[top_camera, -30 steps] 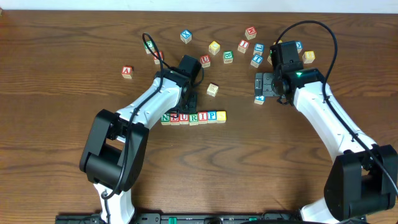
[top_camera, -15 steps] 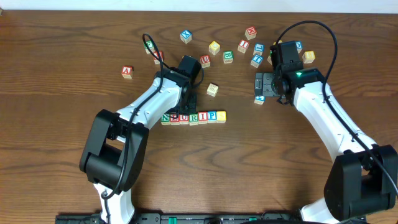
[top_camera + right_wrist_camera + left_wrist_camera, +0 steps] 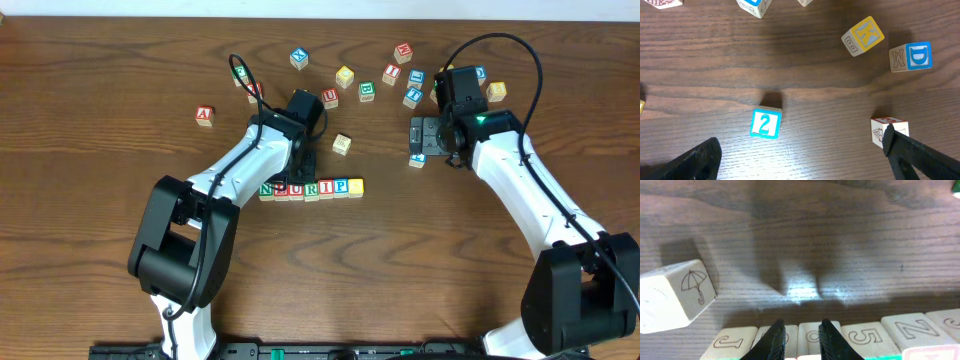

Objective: Spell out NEURIPS

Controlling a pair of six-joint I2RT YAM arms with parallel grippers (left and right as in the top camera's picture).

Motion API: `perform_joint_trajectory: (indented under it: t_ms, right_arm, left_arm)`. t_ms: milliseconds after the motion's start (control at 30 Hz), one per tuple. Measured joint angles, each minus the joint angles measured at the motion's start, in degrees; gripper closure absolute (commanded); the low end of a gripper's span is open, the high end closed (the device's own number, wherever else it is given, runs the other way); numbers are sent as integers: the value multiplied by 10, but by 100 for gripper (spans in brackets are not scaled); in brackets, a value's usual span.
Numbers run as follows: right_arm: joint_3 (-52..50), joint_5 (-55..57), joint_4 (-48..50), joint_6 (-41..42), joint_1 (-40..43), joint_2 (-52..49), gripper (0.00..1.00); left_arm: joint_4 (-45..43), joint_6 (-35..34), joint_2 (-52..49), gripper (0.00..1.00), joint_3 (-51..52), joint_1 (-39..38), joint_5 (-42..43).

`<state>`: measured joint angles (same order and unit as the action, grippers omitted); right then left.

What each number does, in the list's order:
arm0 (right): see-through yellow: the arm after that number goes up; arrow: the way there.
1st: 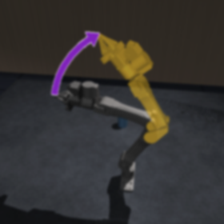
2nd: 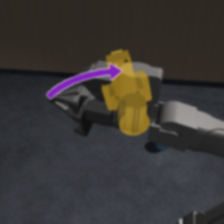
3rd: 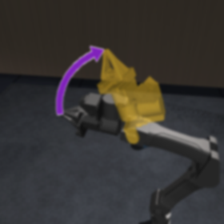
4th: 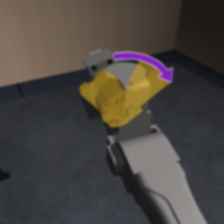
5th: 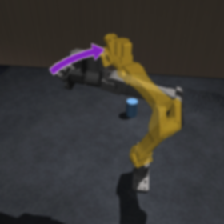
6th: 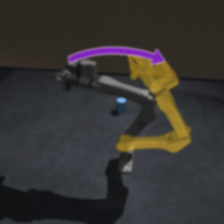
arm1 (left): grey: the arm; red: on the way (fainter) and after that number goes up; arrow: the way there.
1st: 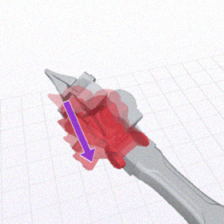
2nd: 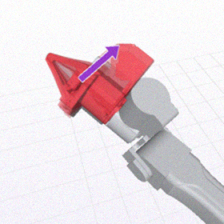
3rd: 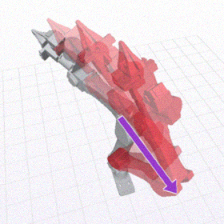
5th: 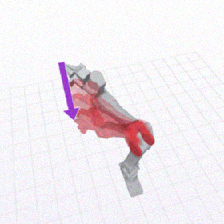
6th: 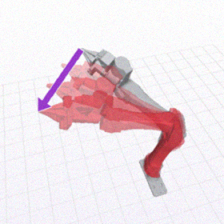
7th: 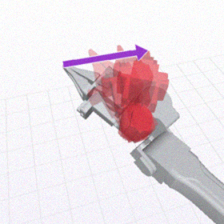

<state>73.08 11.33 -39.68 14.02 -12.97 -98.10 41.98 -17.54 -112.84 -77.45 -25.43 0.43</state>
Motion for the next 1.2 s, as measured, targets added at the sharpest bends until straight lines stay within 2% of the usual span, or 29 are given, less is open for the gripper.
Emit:
perform_joint_trajectory:
  t_ms: [367, 467, 500, 767, 967, 1200]
  right_arm:
    - [0, 0, 0, 0, 0, 0, 1]
    - [0, 0, -1, 0, 0, 0, 1]
    - [0, 0, -1, 0, 0, 0, 1]
    - [0, 0, -2, 0, 0, 0, 1]
    - [0, 0, -2, 0, 0, 0, 1]
    - [0, 0, -2, 0, 0, 0, 1]
  left_arm:
    - [-52, 16, 0, 78, 0, 2, -4]
    - [-52, 18, 0, 91, -4, 9, -4]
    - [-51, 21, 0, 92, -6, 11, -4]
    - [-41, 28, 56, 93, -13, 20, -4]
    - [13, 28, 138, 93, -21, 19, -4]
    - [91, 19, 154, 93, -21, -9, -4]
